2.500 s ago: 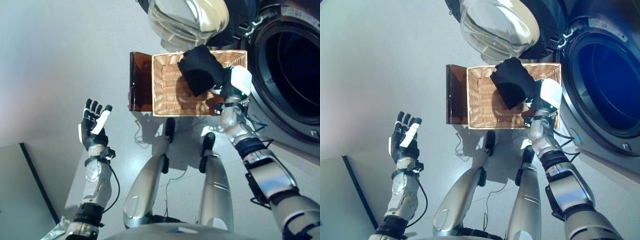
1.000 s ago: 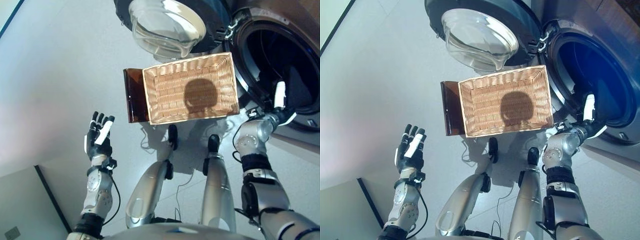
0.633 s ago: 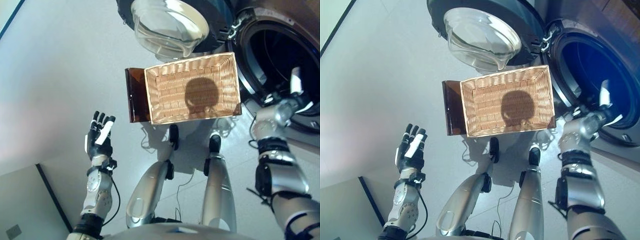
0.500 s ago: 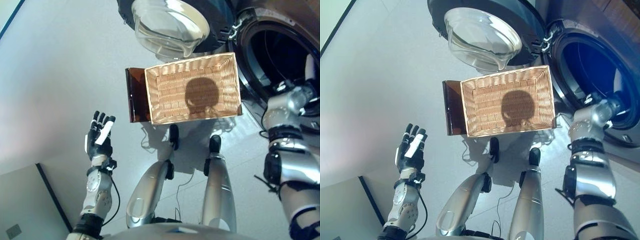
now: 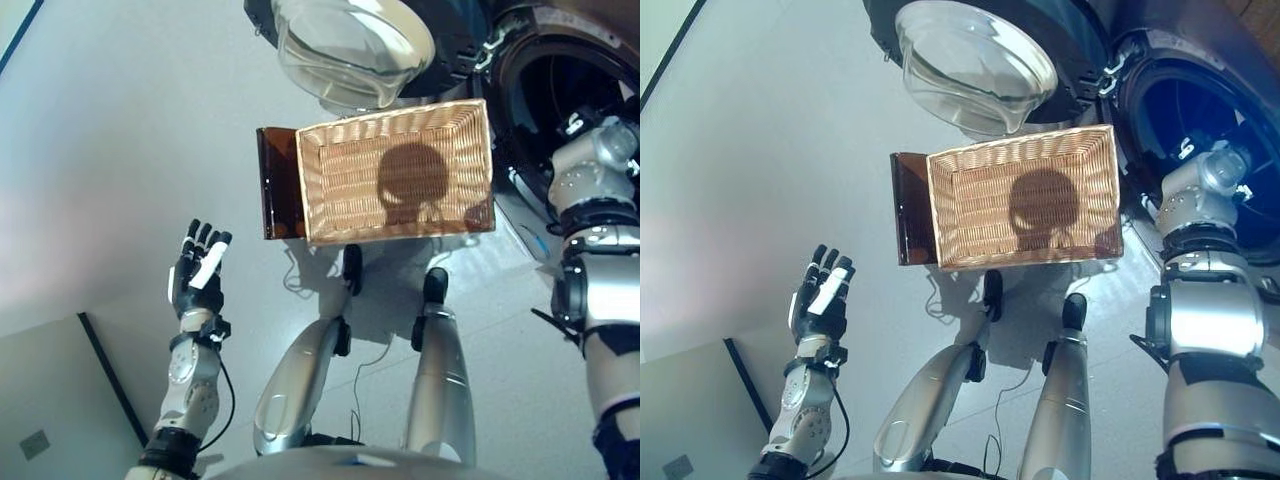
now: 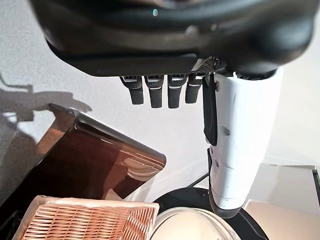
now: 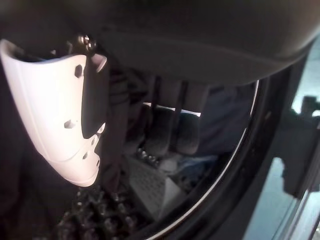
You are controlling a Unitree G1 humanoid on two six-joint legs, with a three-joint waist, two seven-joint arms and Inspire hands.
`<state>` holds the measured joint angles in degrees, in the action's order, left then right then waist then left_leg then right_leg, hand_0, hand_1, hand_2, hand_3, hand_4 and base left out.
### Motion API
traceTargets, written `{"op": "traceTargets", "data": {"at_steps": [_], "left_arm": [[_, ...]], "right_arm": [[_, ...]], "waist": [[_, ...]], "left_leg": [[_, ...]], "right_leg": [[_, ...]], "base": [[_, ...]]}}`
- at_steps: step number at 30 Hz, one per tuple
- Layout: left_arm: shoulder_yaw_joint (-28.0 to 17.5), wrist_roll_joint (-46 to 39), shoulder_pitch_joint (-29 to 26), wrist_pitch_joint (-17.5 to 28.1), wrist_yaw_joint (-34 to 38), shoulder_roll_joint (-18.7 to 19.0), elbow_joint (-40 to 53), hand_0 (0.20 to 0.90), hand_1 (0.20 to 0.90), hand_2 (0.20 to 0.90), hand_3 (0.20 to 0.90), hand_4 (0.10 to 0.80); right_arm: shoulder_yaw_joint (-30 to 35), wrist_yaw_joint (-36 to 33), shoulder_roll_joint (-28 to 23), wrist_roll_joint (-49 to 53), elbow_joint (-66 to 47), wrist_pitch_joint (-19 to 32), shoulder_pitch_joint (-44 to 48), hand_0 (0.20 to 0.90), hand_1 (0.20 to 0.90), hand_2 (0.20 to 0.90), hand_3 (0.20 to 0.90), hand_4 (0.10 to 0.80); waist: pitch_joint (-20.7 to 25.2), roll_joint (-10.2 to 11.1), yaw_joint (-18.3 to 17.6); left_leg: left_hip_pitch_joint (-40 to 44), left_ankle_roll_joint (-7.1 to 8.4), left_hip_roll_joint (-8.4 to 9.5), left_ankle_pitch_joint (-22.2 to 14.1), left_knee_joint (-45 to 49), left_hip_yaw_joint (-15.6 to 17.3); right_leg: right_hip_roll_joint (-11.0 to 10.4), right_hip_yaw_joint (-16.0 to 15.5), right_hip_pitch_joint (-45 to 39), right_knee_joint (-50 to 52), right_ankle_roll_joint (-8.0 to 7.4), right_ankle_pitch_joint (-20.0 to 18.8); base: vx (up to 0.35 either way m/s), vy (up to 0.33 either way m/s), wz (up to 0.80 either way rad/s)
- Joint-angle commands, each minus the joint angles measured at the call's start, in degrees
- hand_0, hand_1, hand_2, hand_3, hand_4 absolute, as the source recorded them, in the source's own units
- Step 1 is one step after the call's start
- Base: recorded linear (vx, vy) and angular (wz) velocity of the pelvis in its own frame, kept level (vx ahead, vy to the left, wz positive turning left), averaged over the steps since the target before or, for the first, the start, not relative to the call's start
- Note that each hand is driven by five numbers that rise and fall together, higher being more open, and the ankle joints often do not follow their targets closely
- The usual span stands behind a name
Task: Pick up the clothes and place them into the washing machine
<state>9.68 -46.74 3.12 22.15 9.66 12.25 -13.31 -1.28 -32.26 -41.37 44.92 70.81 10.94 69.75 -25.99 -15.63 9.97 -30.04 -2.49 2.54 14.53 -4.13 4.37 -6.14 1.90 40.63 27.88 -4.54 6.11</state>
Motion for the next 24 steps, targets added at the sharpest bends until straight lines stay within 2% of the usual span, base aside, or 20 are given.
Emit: {"op": "traceTargets", "data": {"at_steps": [1, 4, 10, 15, 24], "left_arm": [[0.11, -0.28, -0.17, 4.26, -0.09, 3.02, 5.06, 0.9, 0.9, 0.9, 0.9, 0.8], [0.26, -0.02, -0.59, 4.46, 0.33, 3.22, 5.58, 0.9, 0.9, 0.9, 0.9, 0.8], [0.51, 0.32, -1.33, 4.57, 1.42, 3.26, 6.35, 0.9, 0.9, 0.9, 0.9, 0.8], [0.96, 0.57, -1.77, 4.63, 2.26, 2.97, 7.1, 0.9, 0.9, 0.9, 0.9, 0.8], [2.59, 0.22, -2.47, 4.78, 2.14, 2.83, 8.18, 0.9, 0.9, 0.9, 0.9, 0.8]], "right_arm": [[-8.78, 1.5, -9.83, -4.99, -3.05, 3.61, 11.44, 0.2, 0.2, 0.2, 0.2, 0.3], [-10.45, 1.23, -9.77, -5.16, -1.86, 3.16, 14.09, 0.2, 0.2, 0.2, 0.2, 0.3], [-9.58, -0.96, -10.21, -1.11, -1.64, 4.6, 17.85, 0.2, 0.2, 0.2, 0.2, 0.3], [-6.73, -2.53, -11.45, 2.29, -3.21, 6.48, 17.46, 0.2, 0.2, 0.2, 0.2, 0.3], [-6.07, -4.38, -14.76, 3.3, -3.13, 7.32, 18.37, 0.2, 0.2, 0.2, 0.2, 0.3]], "waist": [[1.26, -5.63, 1.08], [1.03, -5.9, 1.4], [-0.14, -7.1, 1.42], [-1.6, -7.89, 0.93], [-3.41, -8.88, 0.12]], "left_leg": [[0.28, 5.52, 2.69, -6.03, 2.99, 2.84], [-0.45, 5.6, 2.7, -5.89, 3.01, 2.94], [-1.72, 5.85, 3.05, -6.03, 3.45, 3.05], [-3.72, 6.06, 3.23, -5.97, 4.64, 3.49], [-8.58, 6.38, 3.58, -6.26, 7.86, 4.33]], "right_leg": [[1.2, 1.64, -1.24, -4.82, 1.01, -0.8], [1.24, 1.67, -0.19, -4.32, 1.02, -0.69], [1.12, 2.39, 1.74, -2.78, 1.16, 0.16], [1.1, 2.96, 4.34, 0.0, 1.48, 1.2], [1.2, 4.61, 9.73, 4.92, 2.01, 2.48]], "base": [[0.013, -0.009, 0.04], [0.002, -0.002, 0.01], [0.0, 0.0, 0.0], [-0.005, -0.009, 0.05], [-0.019, -0.029, 0.06]]}}
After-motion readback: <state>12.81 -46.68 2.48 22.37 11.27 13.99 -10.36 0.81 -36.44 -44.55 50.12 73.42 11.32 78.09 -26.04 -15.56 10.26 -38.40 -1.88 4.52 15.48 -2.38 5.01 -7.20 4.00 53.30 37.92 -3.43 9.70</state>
